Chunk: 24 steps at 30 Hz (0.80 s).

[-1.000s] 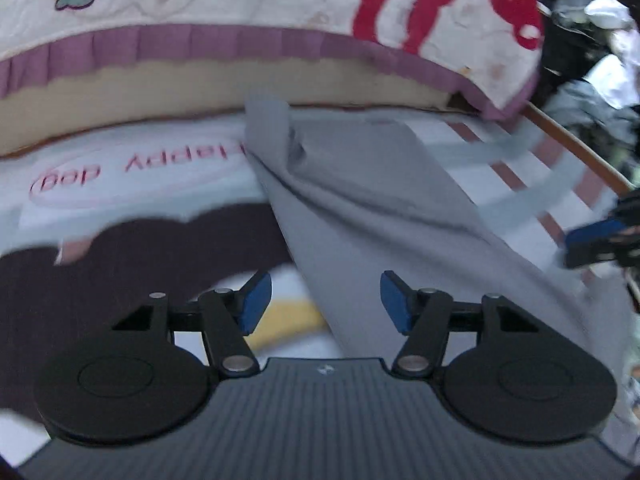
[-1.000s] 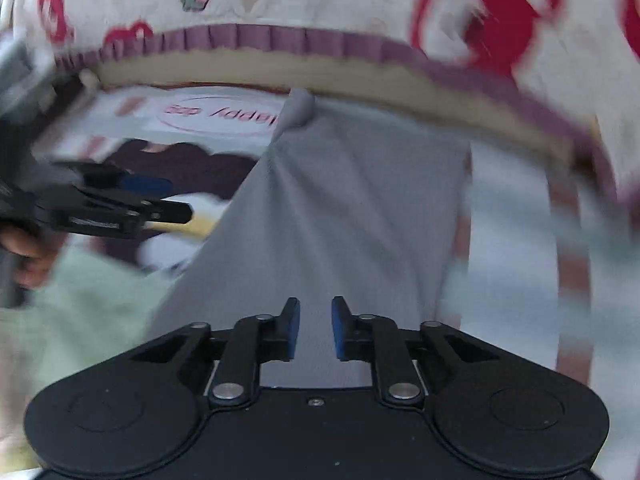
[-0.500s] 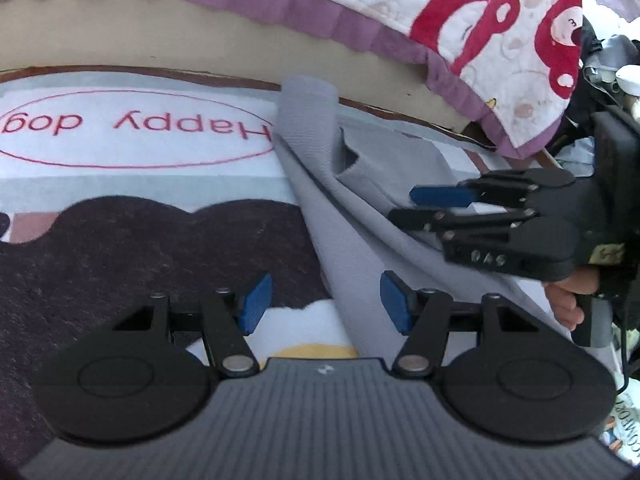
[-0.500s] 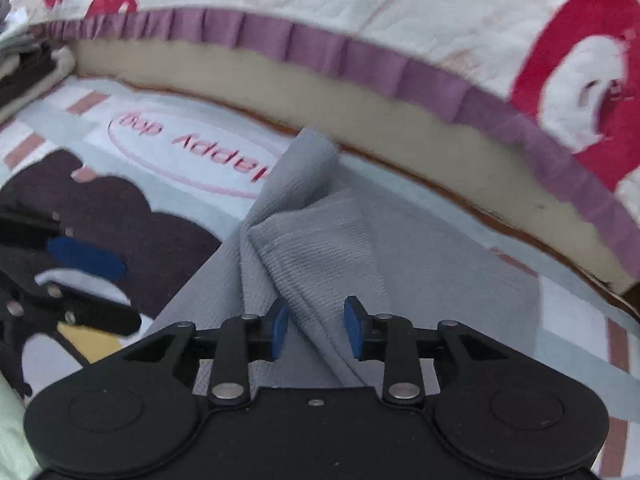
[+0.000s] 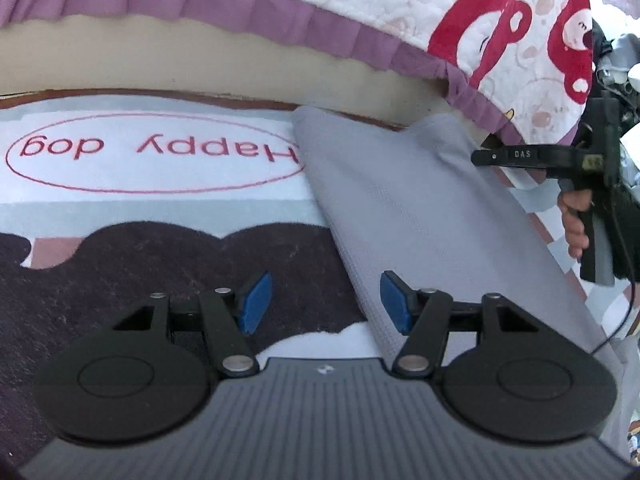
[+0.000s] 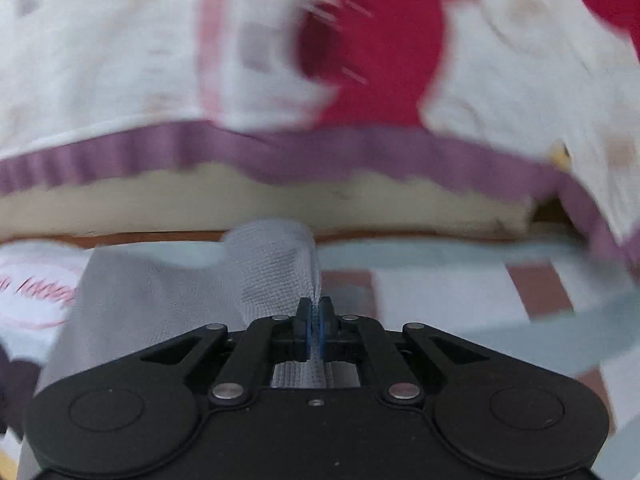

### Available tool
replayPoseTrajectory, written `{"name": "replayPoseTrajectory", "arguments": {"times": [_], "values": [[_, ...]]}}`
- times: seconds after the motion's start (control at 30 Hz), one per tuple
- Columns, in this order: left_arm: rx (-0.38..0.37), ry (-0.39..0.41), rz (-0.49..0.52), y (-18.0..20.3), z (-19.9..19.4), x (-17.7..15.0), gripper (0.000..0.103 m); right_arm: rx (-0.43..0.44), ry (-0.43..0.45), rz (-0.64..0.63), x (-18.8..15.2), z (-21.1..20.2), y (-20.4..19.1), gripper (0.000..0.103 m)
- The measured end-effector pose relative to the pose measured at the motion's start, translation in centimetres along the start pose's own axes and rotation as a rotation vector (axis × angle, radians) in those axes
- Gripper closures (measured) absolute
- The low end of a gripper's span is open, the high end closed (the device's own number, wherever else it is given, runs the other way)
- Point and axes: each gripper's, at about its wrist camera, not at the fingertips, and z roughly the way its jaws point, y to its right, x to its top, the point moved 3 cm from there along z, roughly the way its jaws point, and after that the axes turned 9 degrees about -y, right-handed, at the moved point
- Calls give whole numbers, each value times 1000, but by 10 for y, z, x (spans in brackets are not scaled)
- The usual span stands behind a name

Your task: Fold clothes

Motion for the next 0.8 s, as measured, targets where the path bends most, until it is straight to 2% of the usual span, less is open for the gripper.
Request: {"name": "replayPoseTrajectory", "arguments": {"times": [0.07, 0.17, 0.2, 0.23, 0.27, 0.3, 0.33, 0.37, 0.4, 0.43, 0.47, 0.53, 0.57, 0.6, 0.67, 0.73, 0.8], "values": [[14, -1, 23, 2, 3, -1, 44, 9, -29, 61, -4, 11, 15, 99], [22, 5, 43, 5, 6, 1, 44, 18, -53, 155, -12, 21, 26, 85], [22, 5, 41, 5, 7, 1, 44, 41, -45, 194, -15, 22, 27, 77], [23, 6, 43, 5, 7, 1, 43, 99, -38, 249, -16, 23, 31, 68], [23, 7, 44, 6, 7, 1, 43, 151, -38, 294, -15, 26, 33, 48], [24, 8, 47, 7, 7, 0, 43, 201, -36, 336, -14, 30, 34, 35], [26, 9, 53, 8, 7, 0, 43, 225, -23, 347, -13, 32, 32, 33], [29, 11, 58, 9, 8, 0, 43, 209, -25, 311, -10, 35, 28, 37], [36, 13, 63, 10, 9, -1, 43, 144, -33, 255, -5, 36, 25, 71], [45, 14, 70, 11, 9, -1, 43, 79, -40, 199, -1, 36, 23, 90], [55, 15, 78, 12, 9, -1, 43, 14, -47, 142, 3, 37, 20, 94], [94, 15, 109, 18, 9, -2, 43, -119, -59, 43, 12, 36, 16, 94], [115, 23, 123, 21, 7, -2, 43, -207, -45, 121, 16, 25, 28, 88], [125, 41, 133, 27, 1, -1, 44, -231, -31, 177, 16, 13, 36, 77], [139, 79, 155, 40, -11, 2, 44, -105, 1, 249, 3, -31, 50, 73], [101, 104, 196, 63, -23, 2, 43, -22, -5, 242, -19, -78, 57, 68], [53, 93, 248, 93, -30, -4, 43, 6, -26, 247, -60, -132, 67, 53]]}}
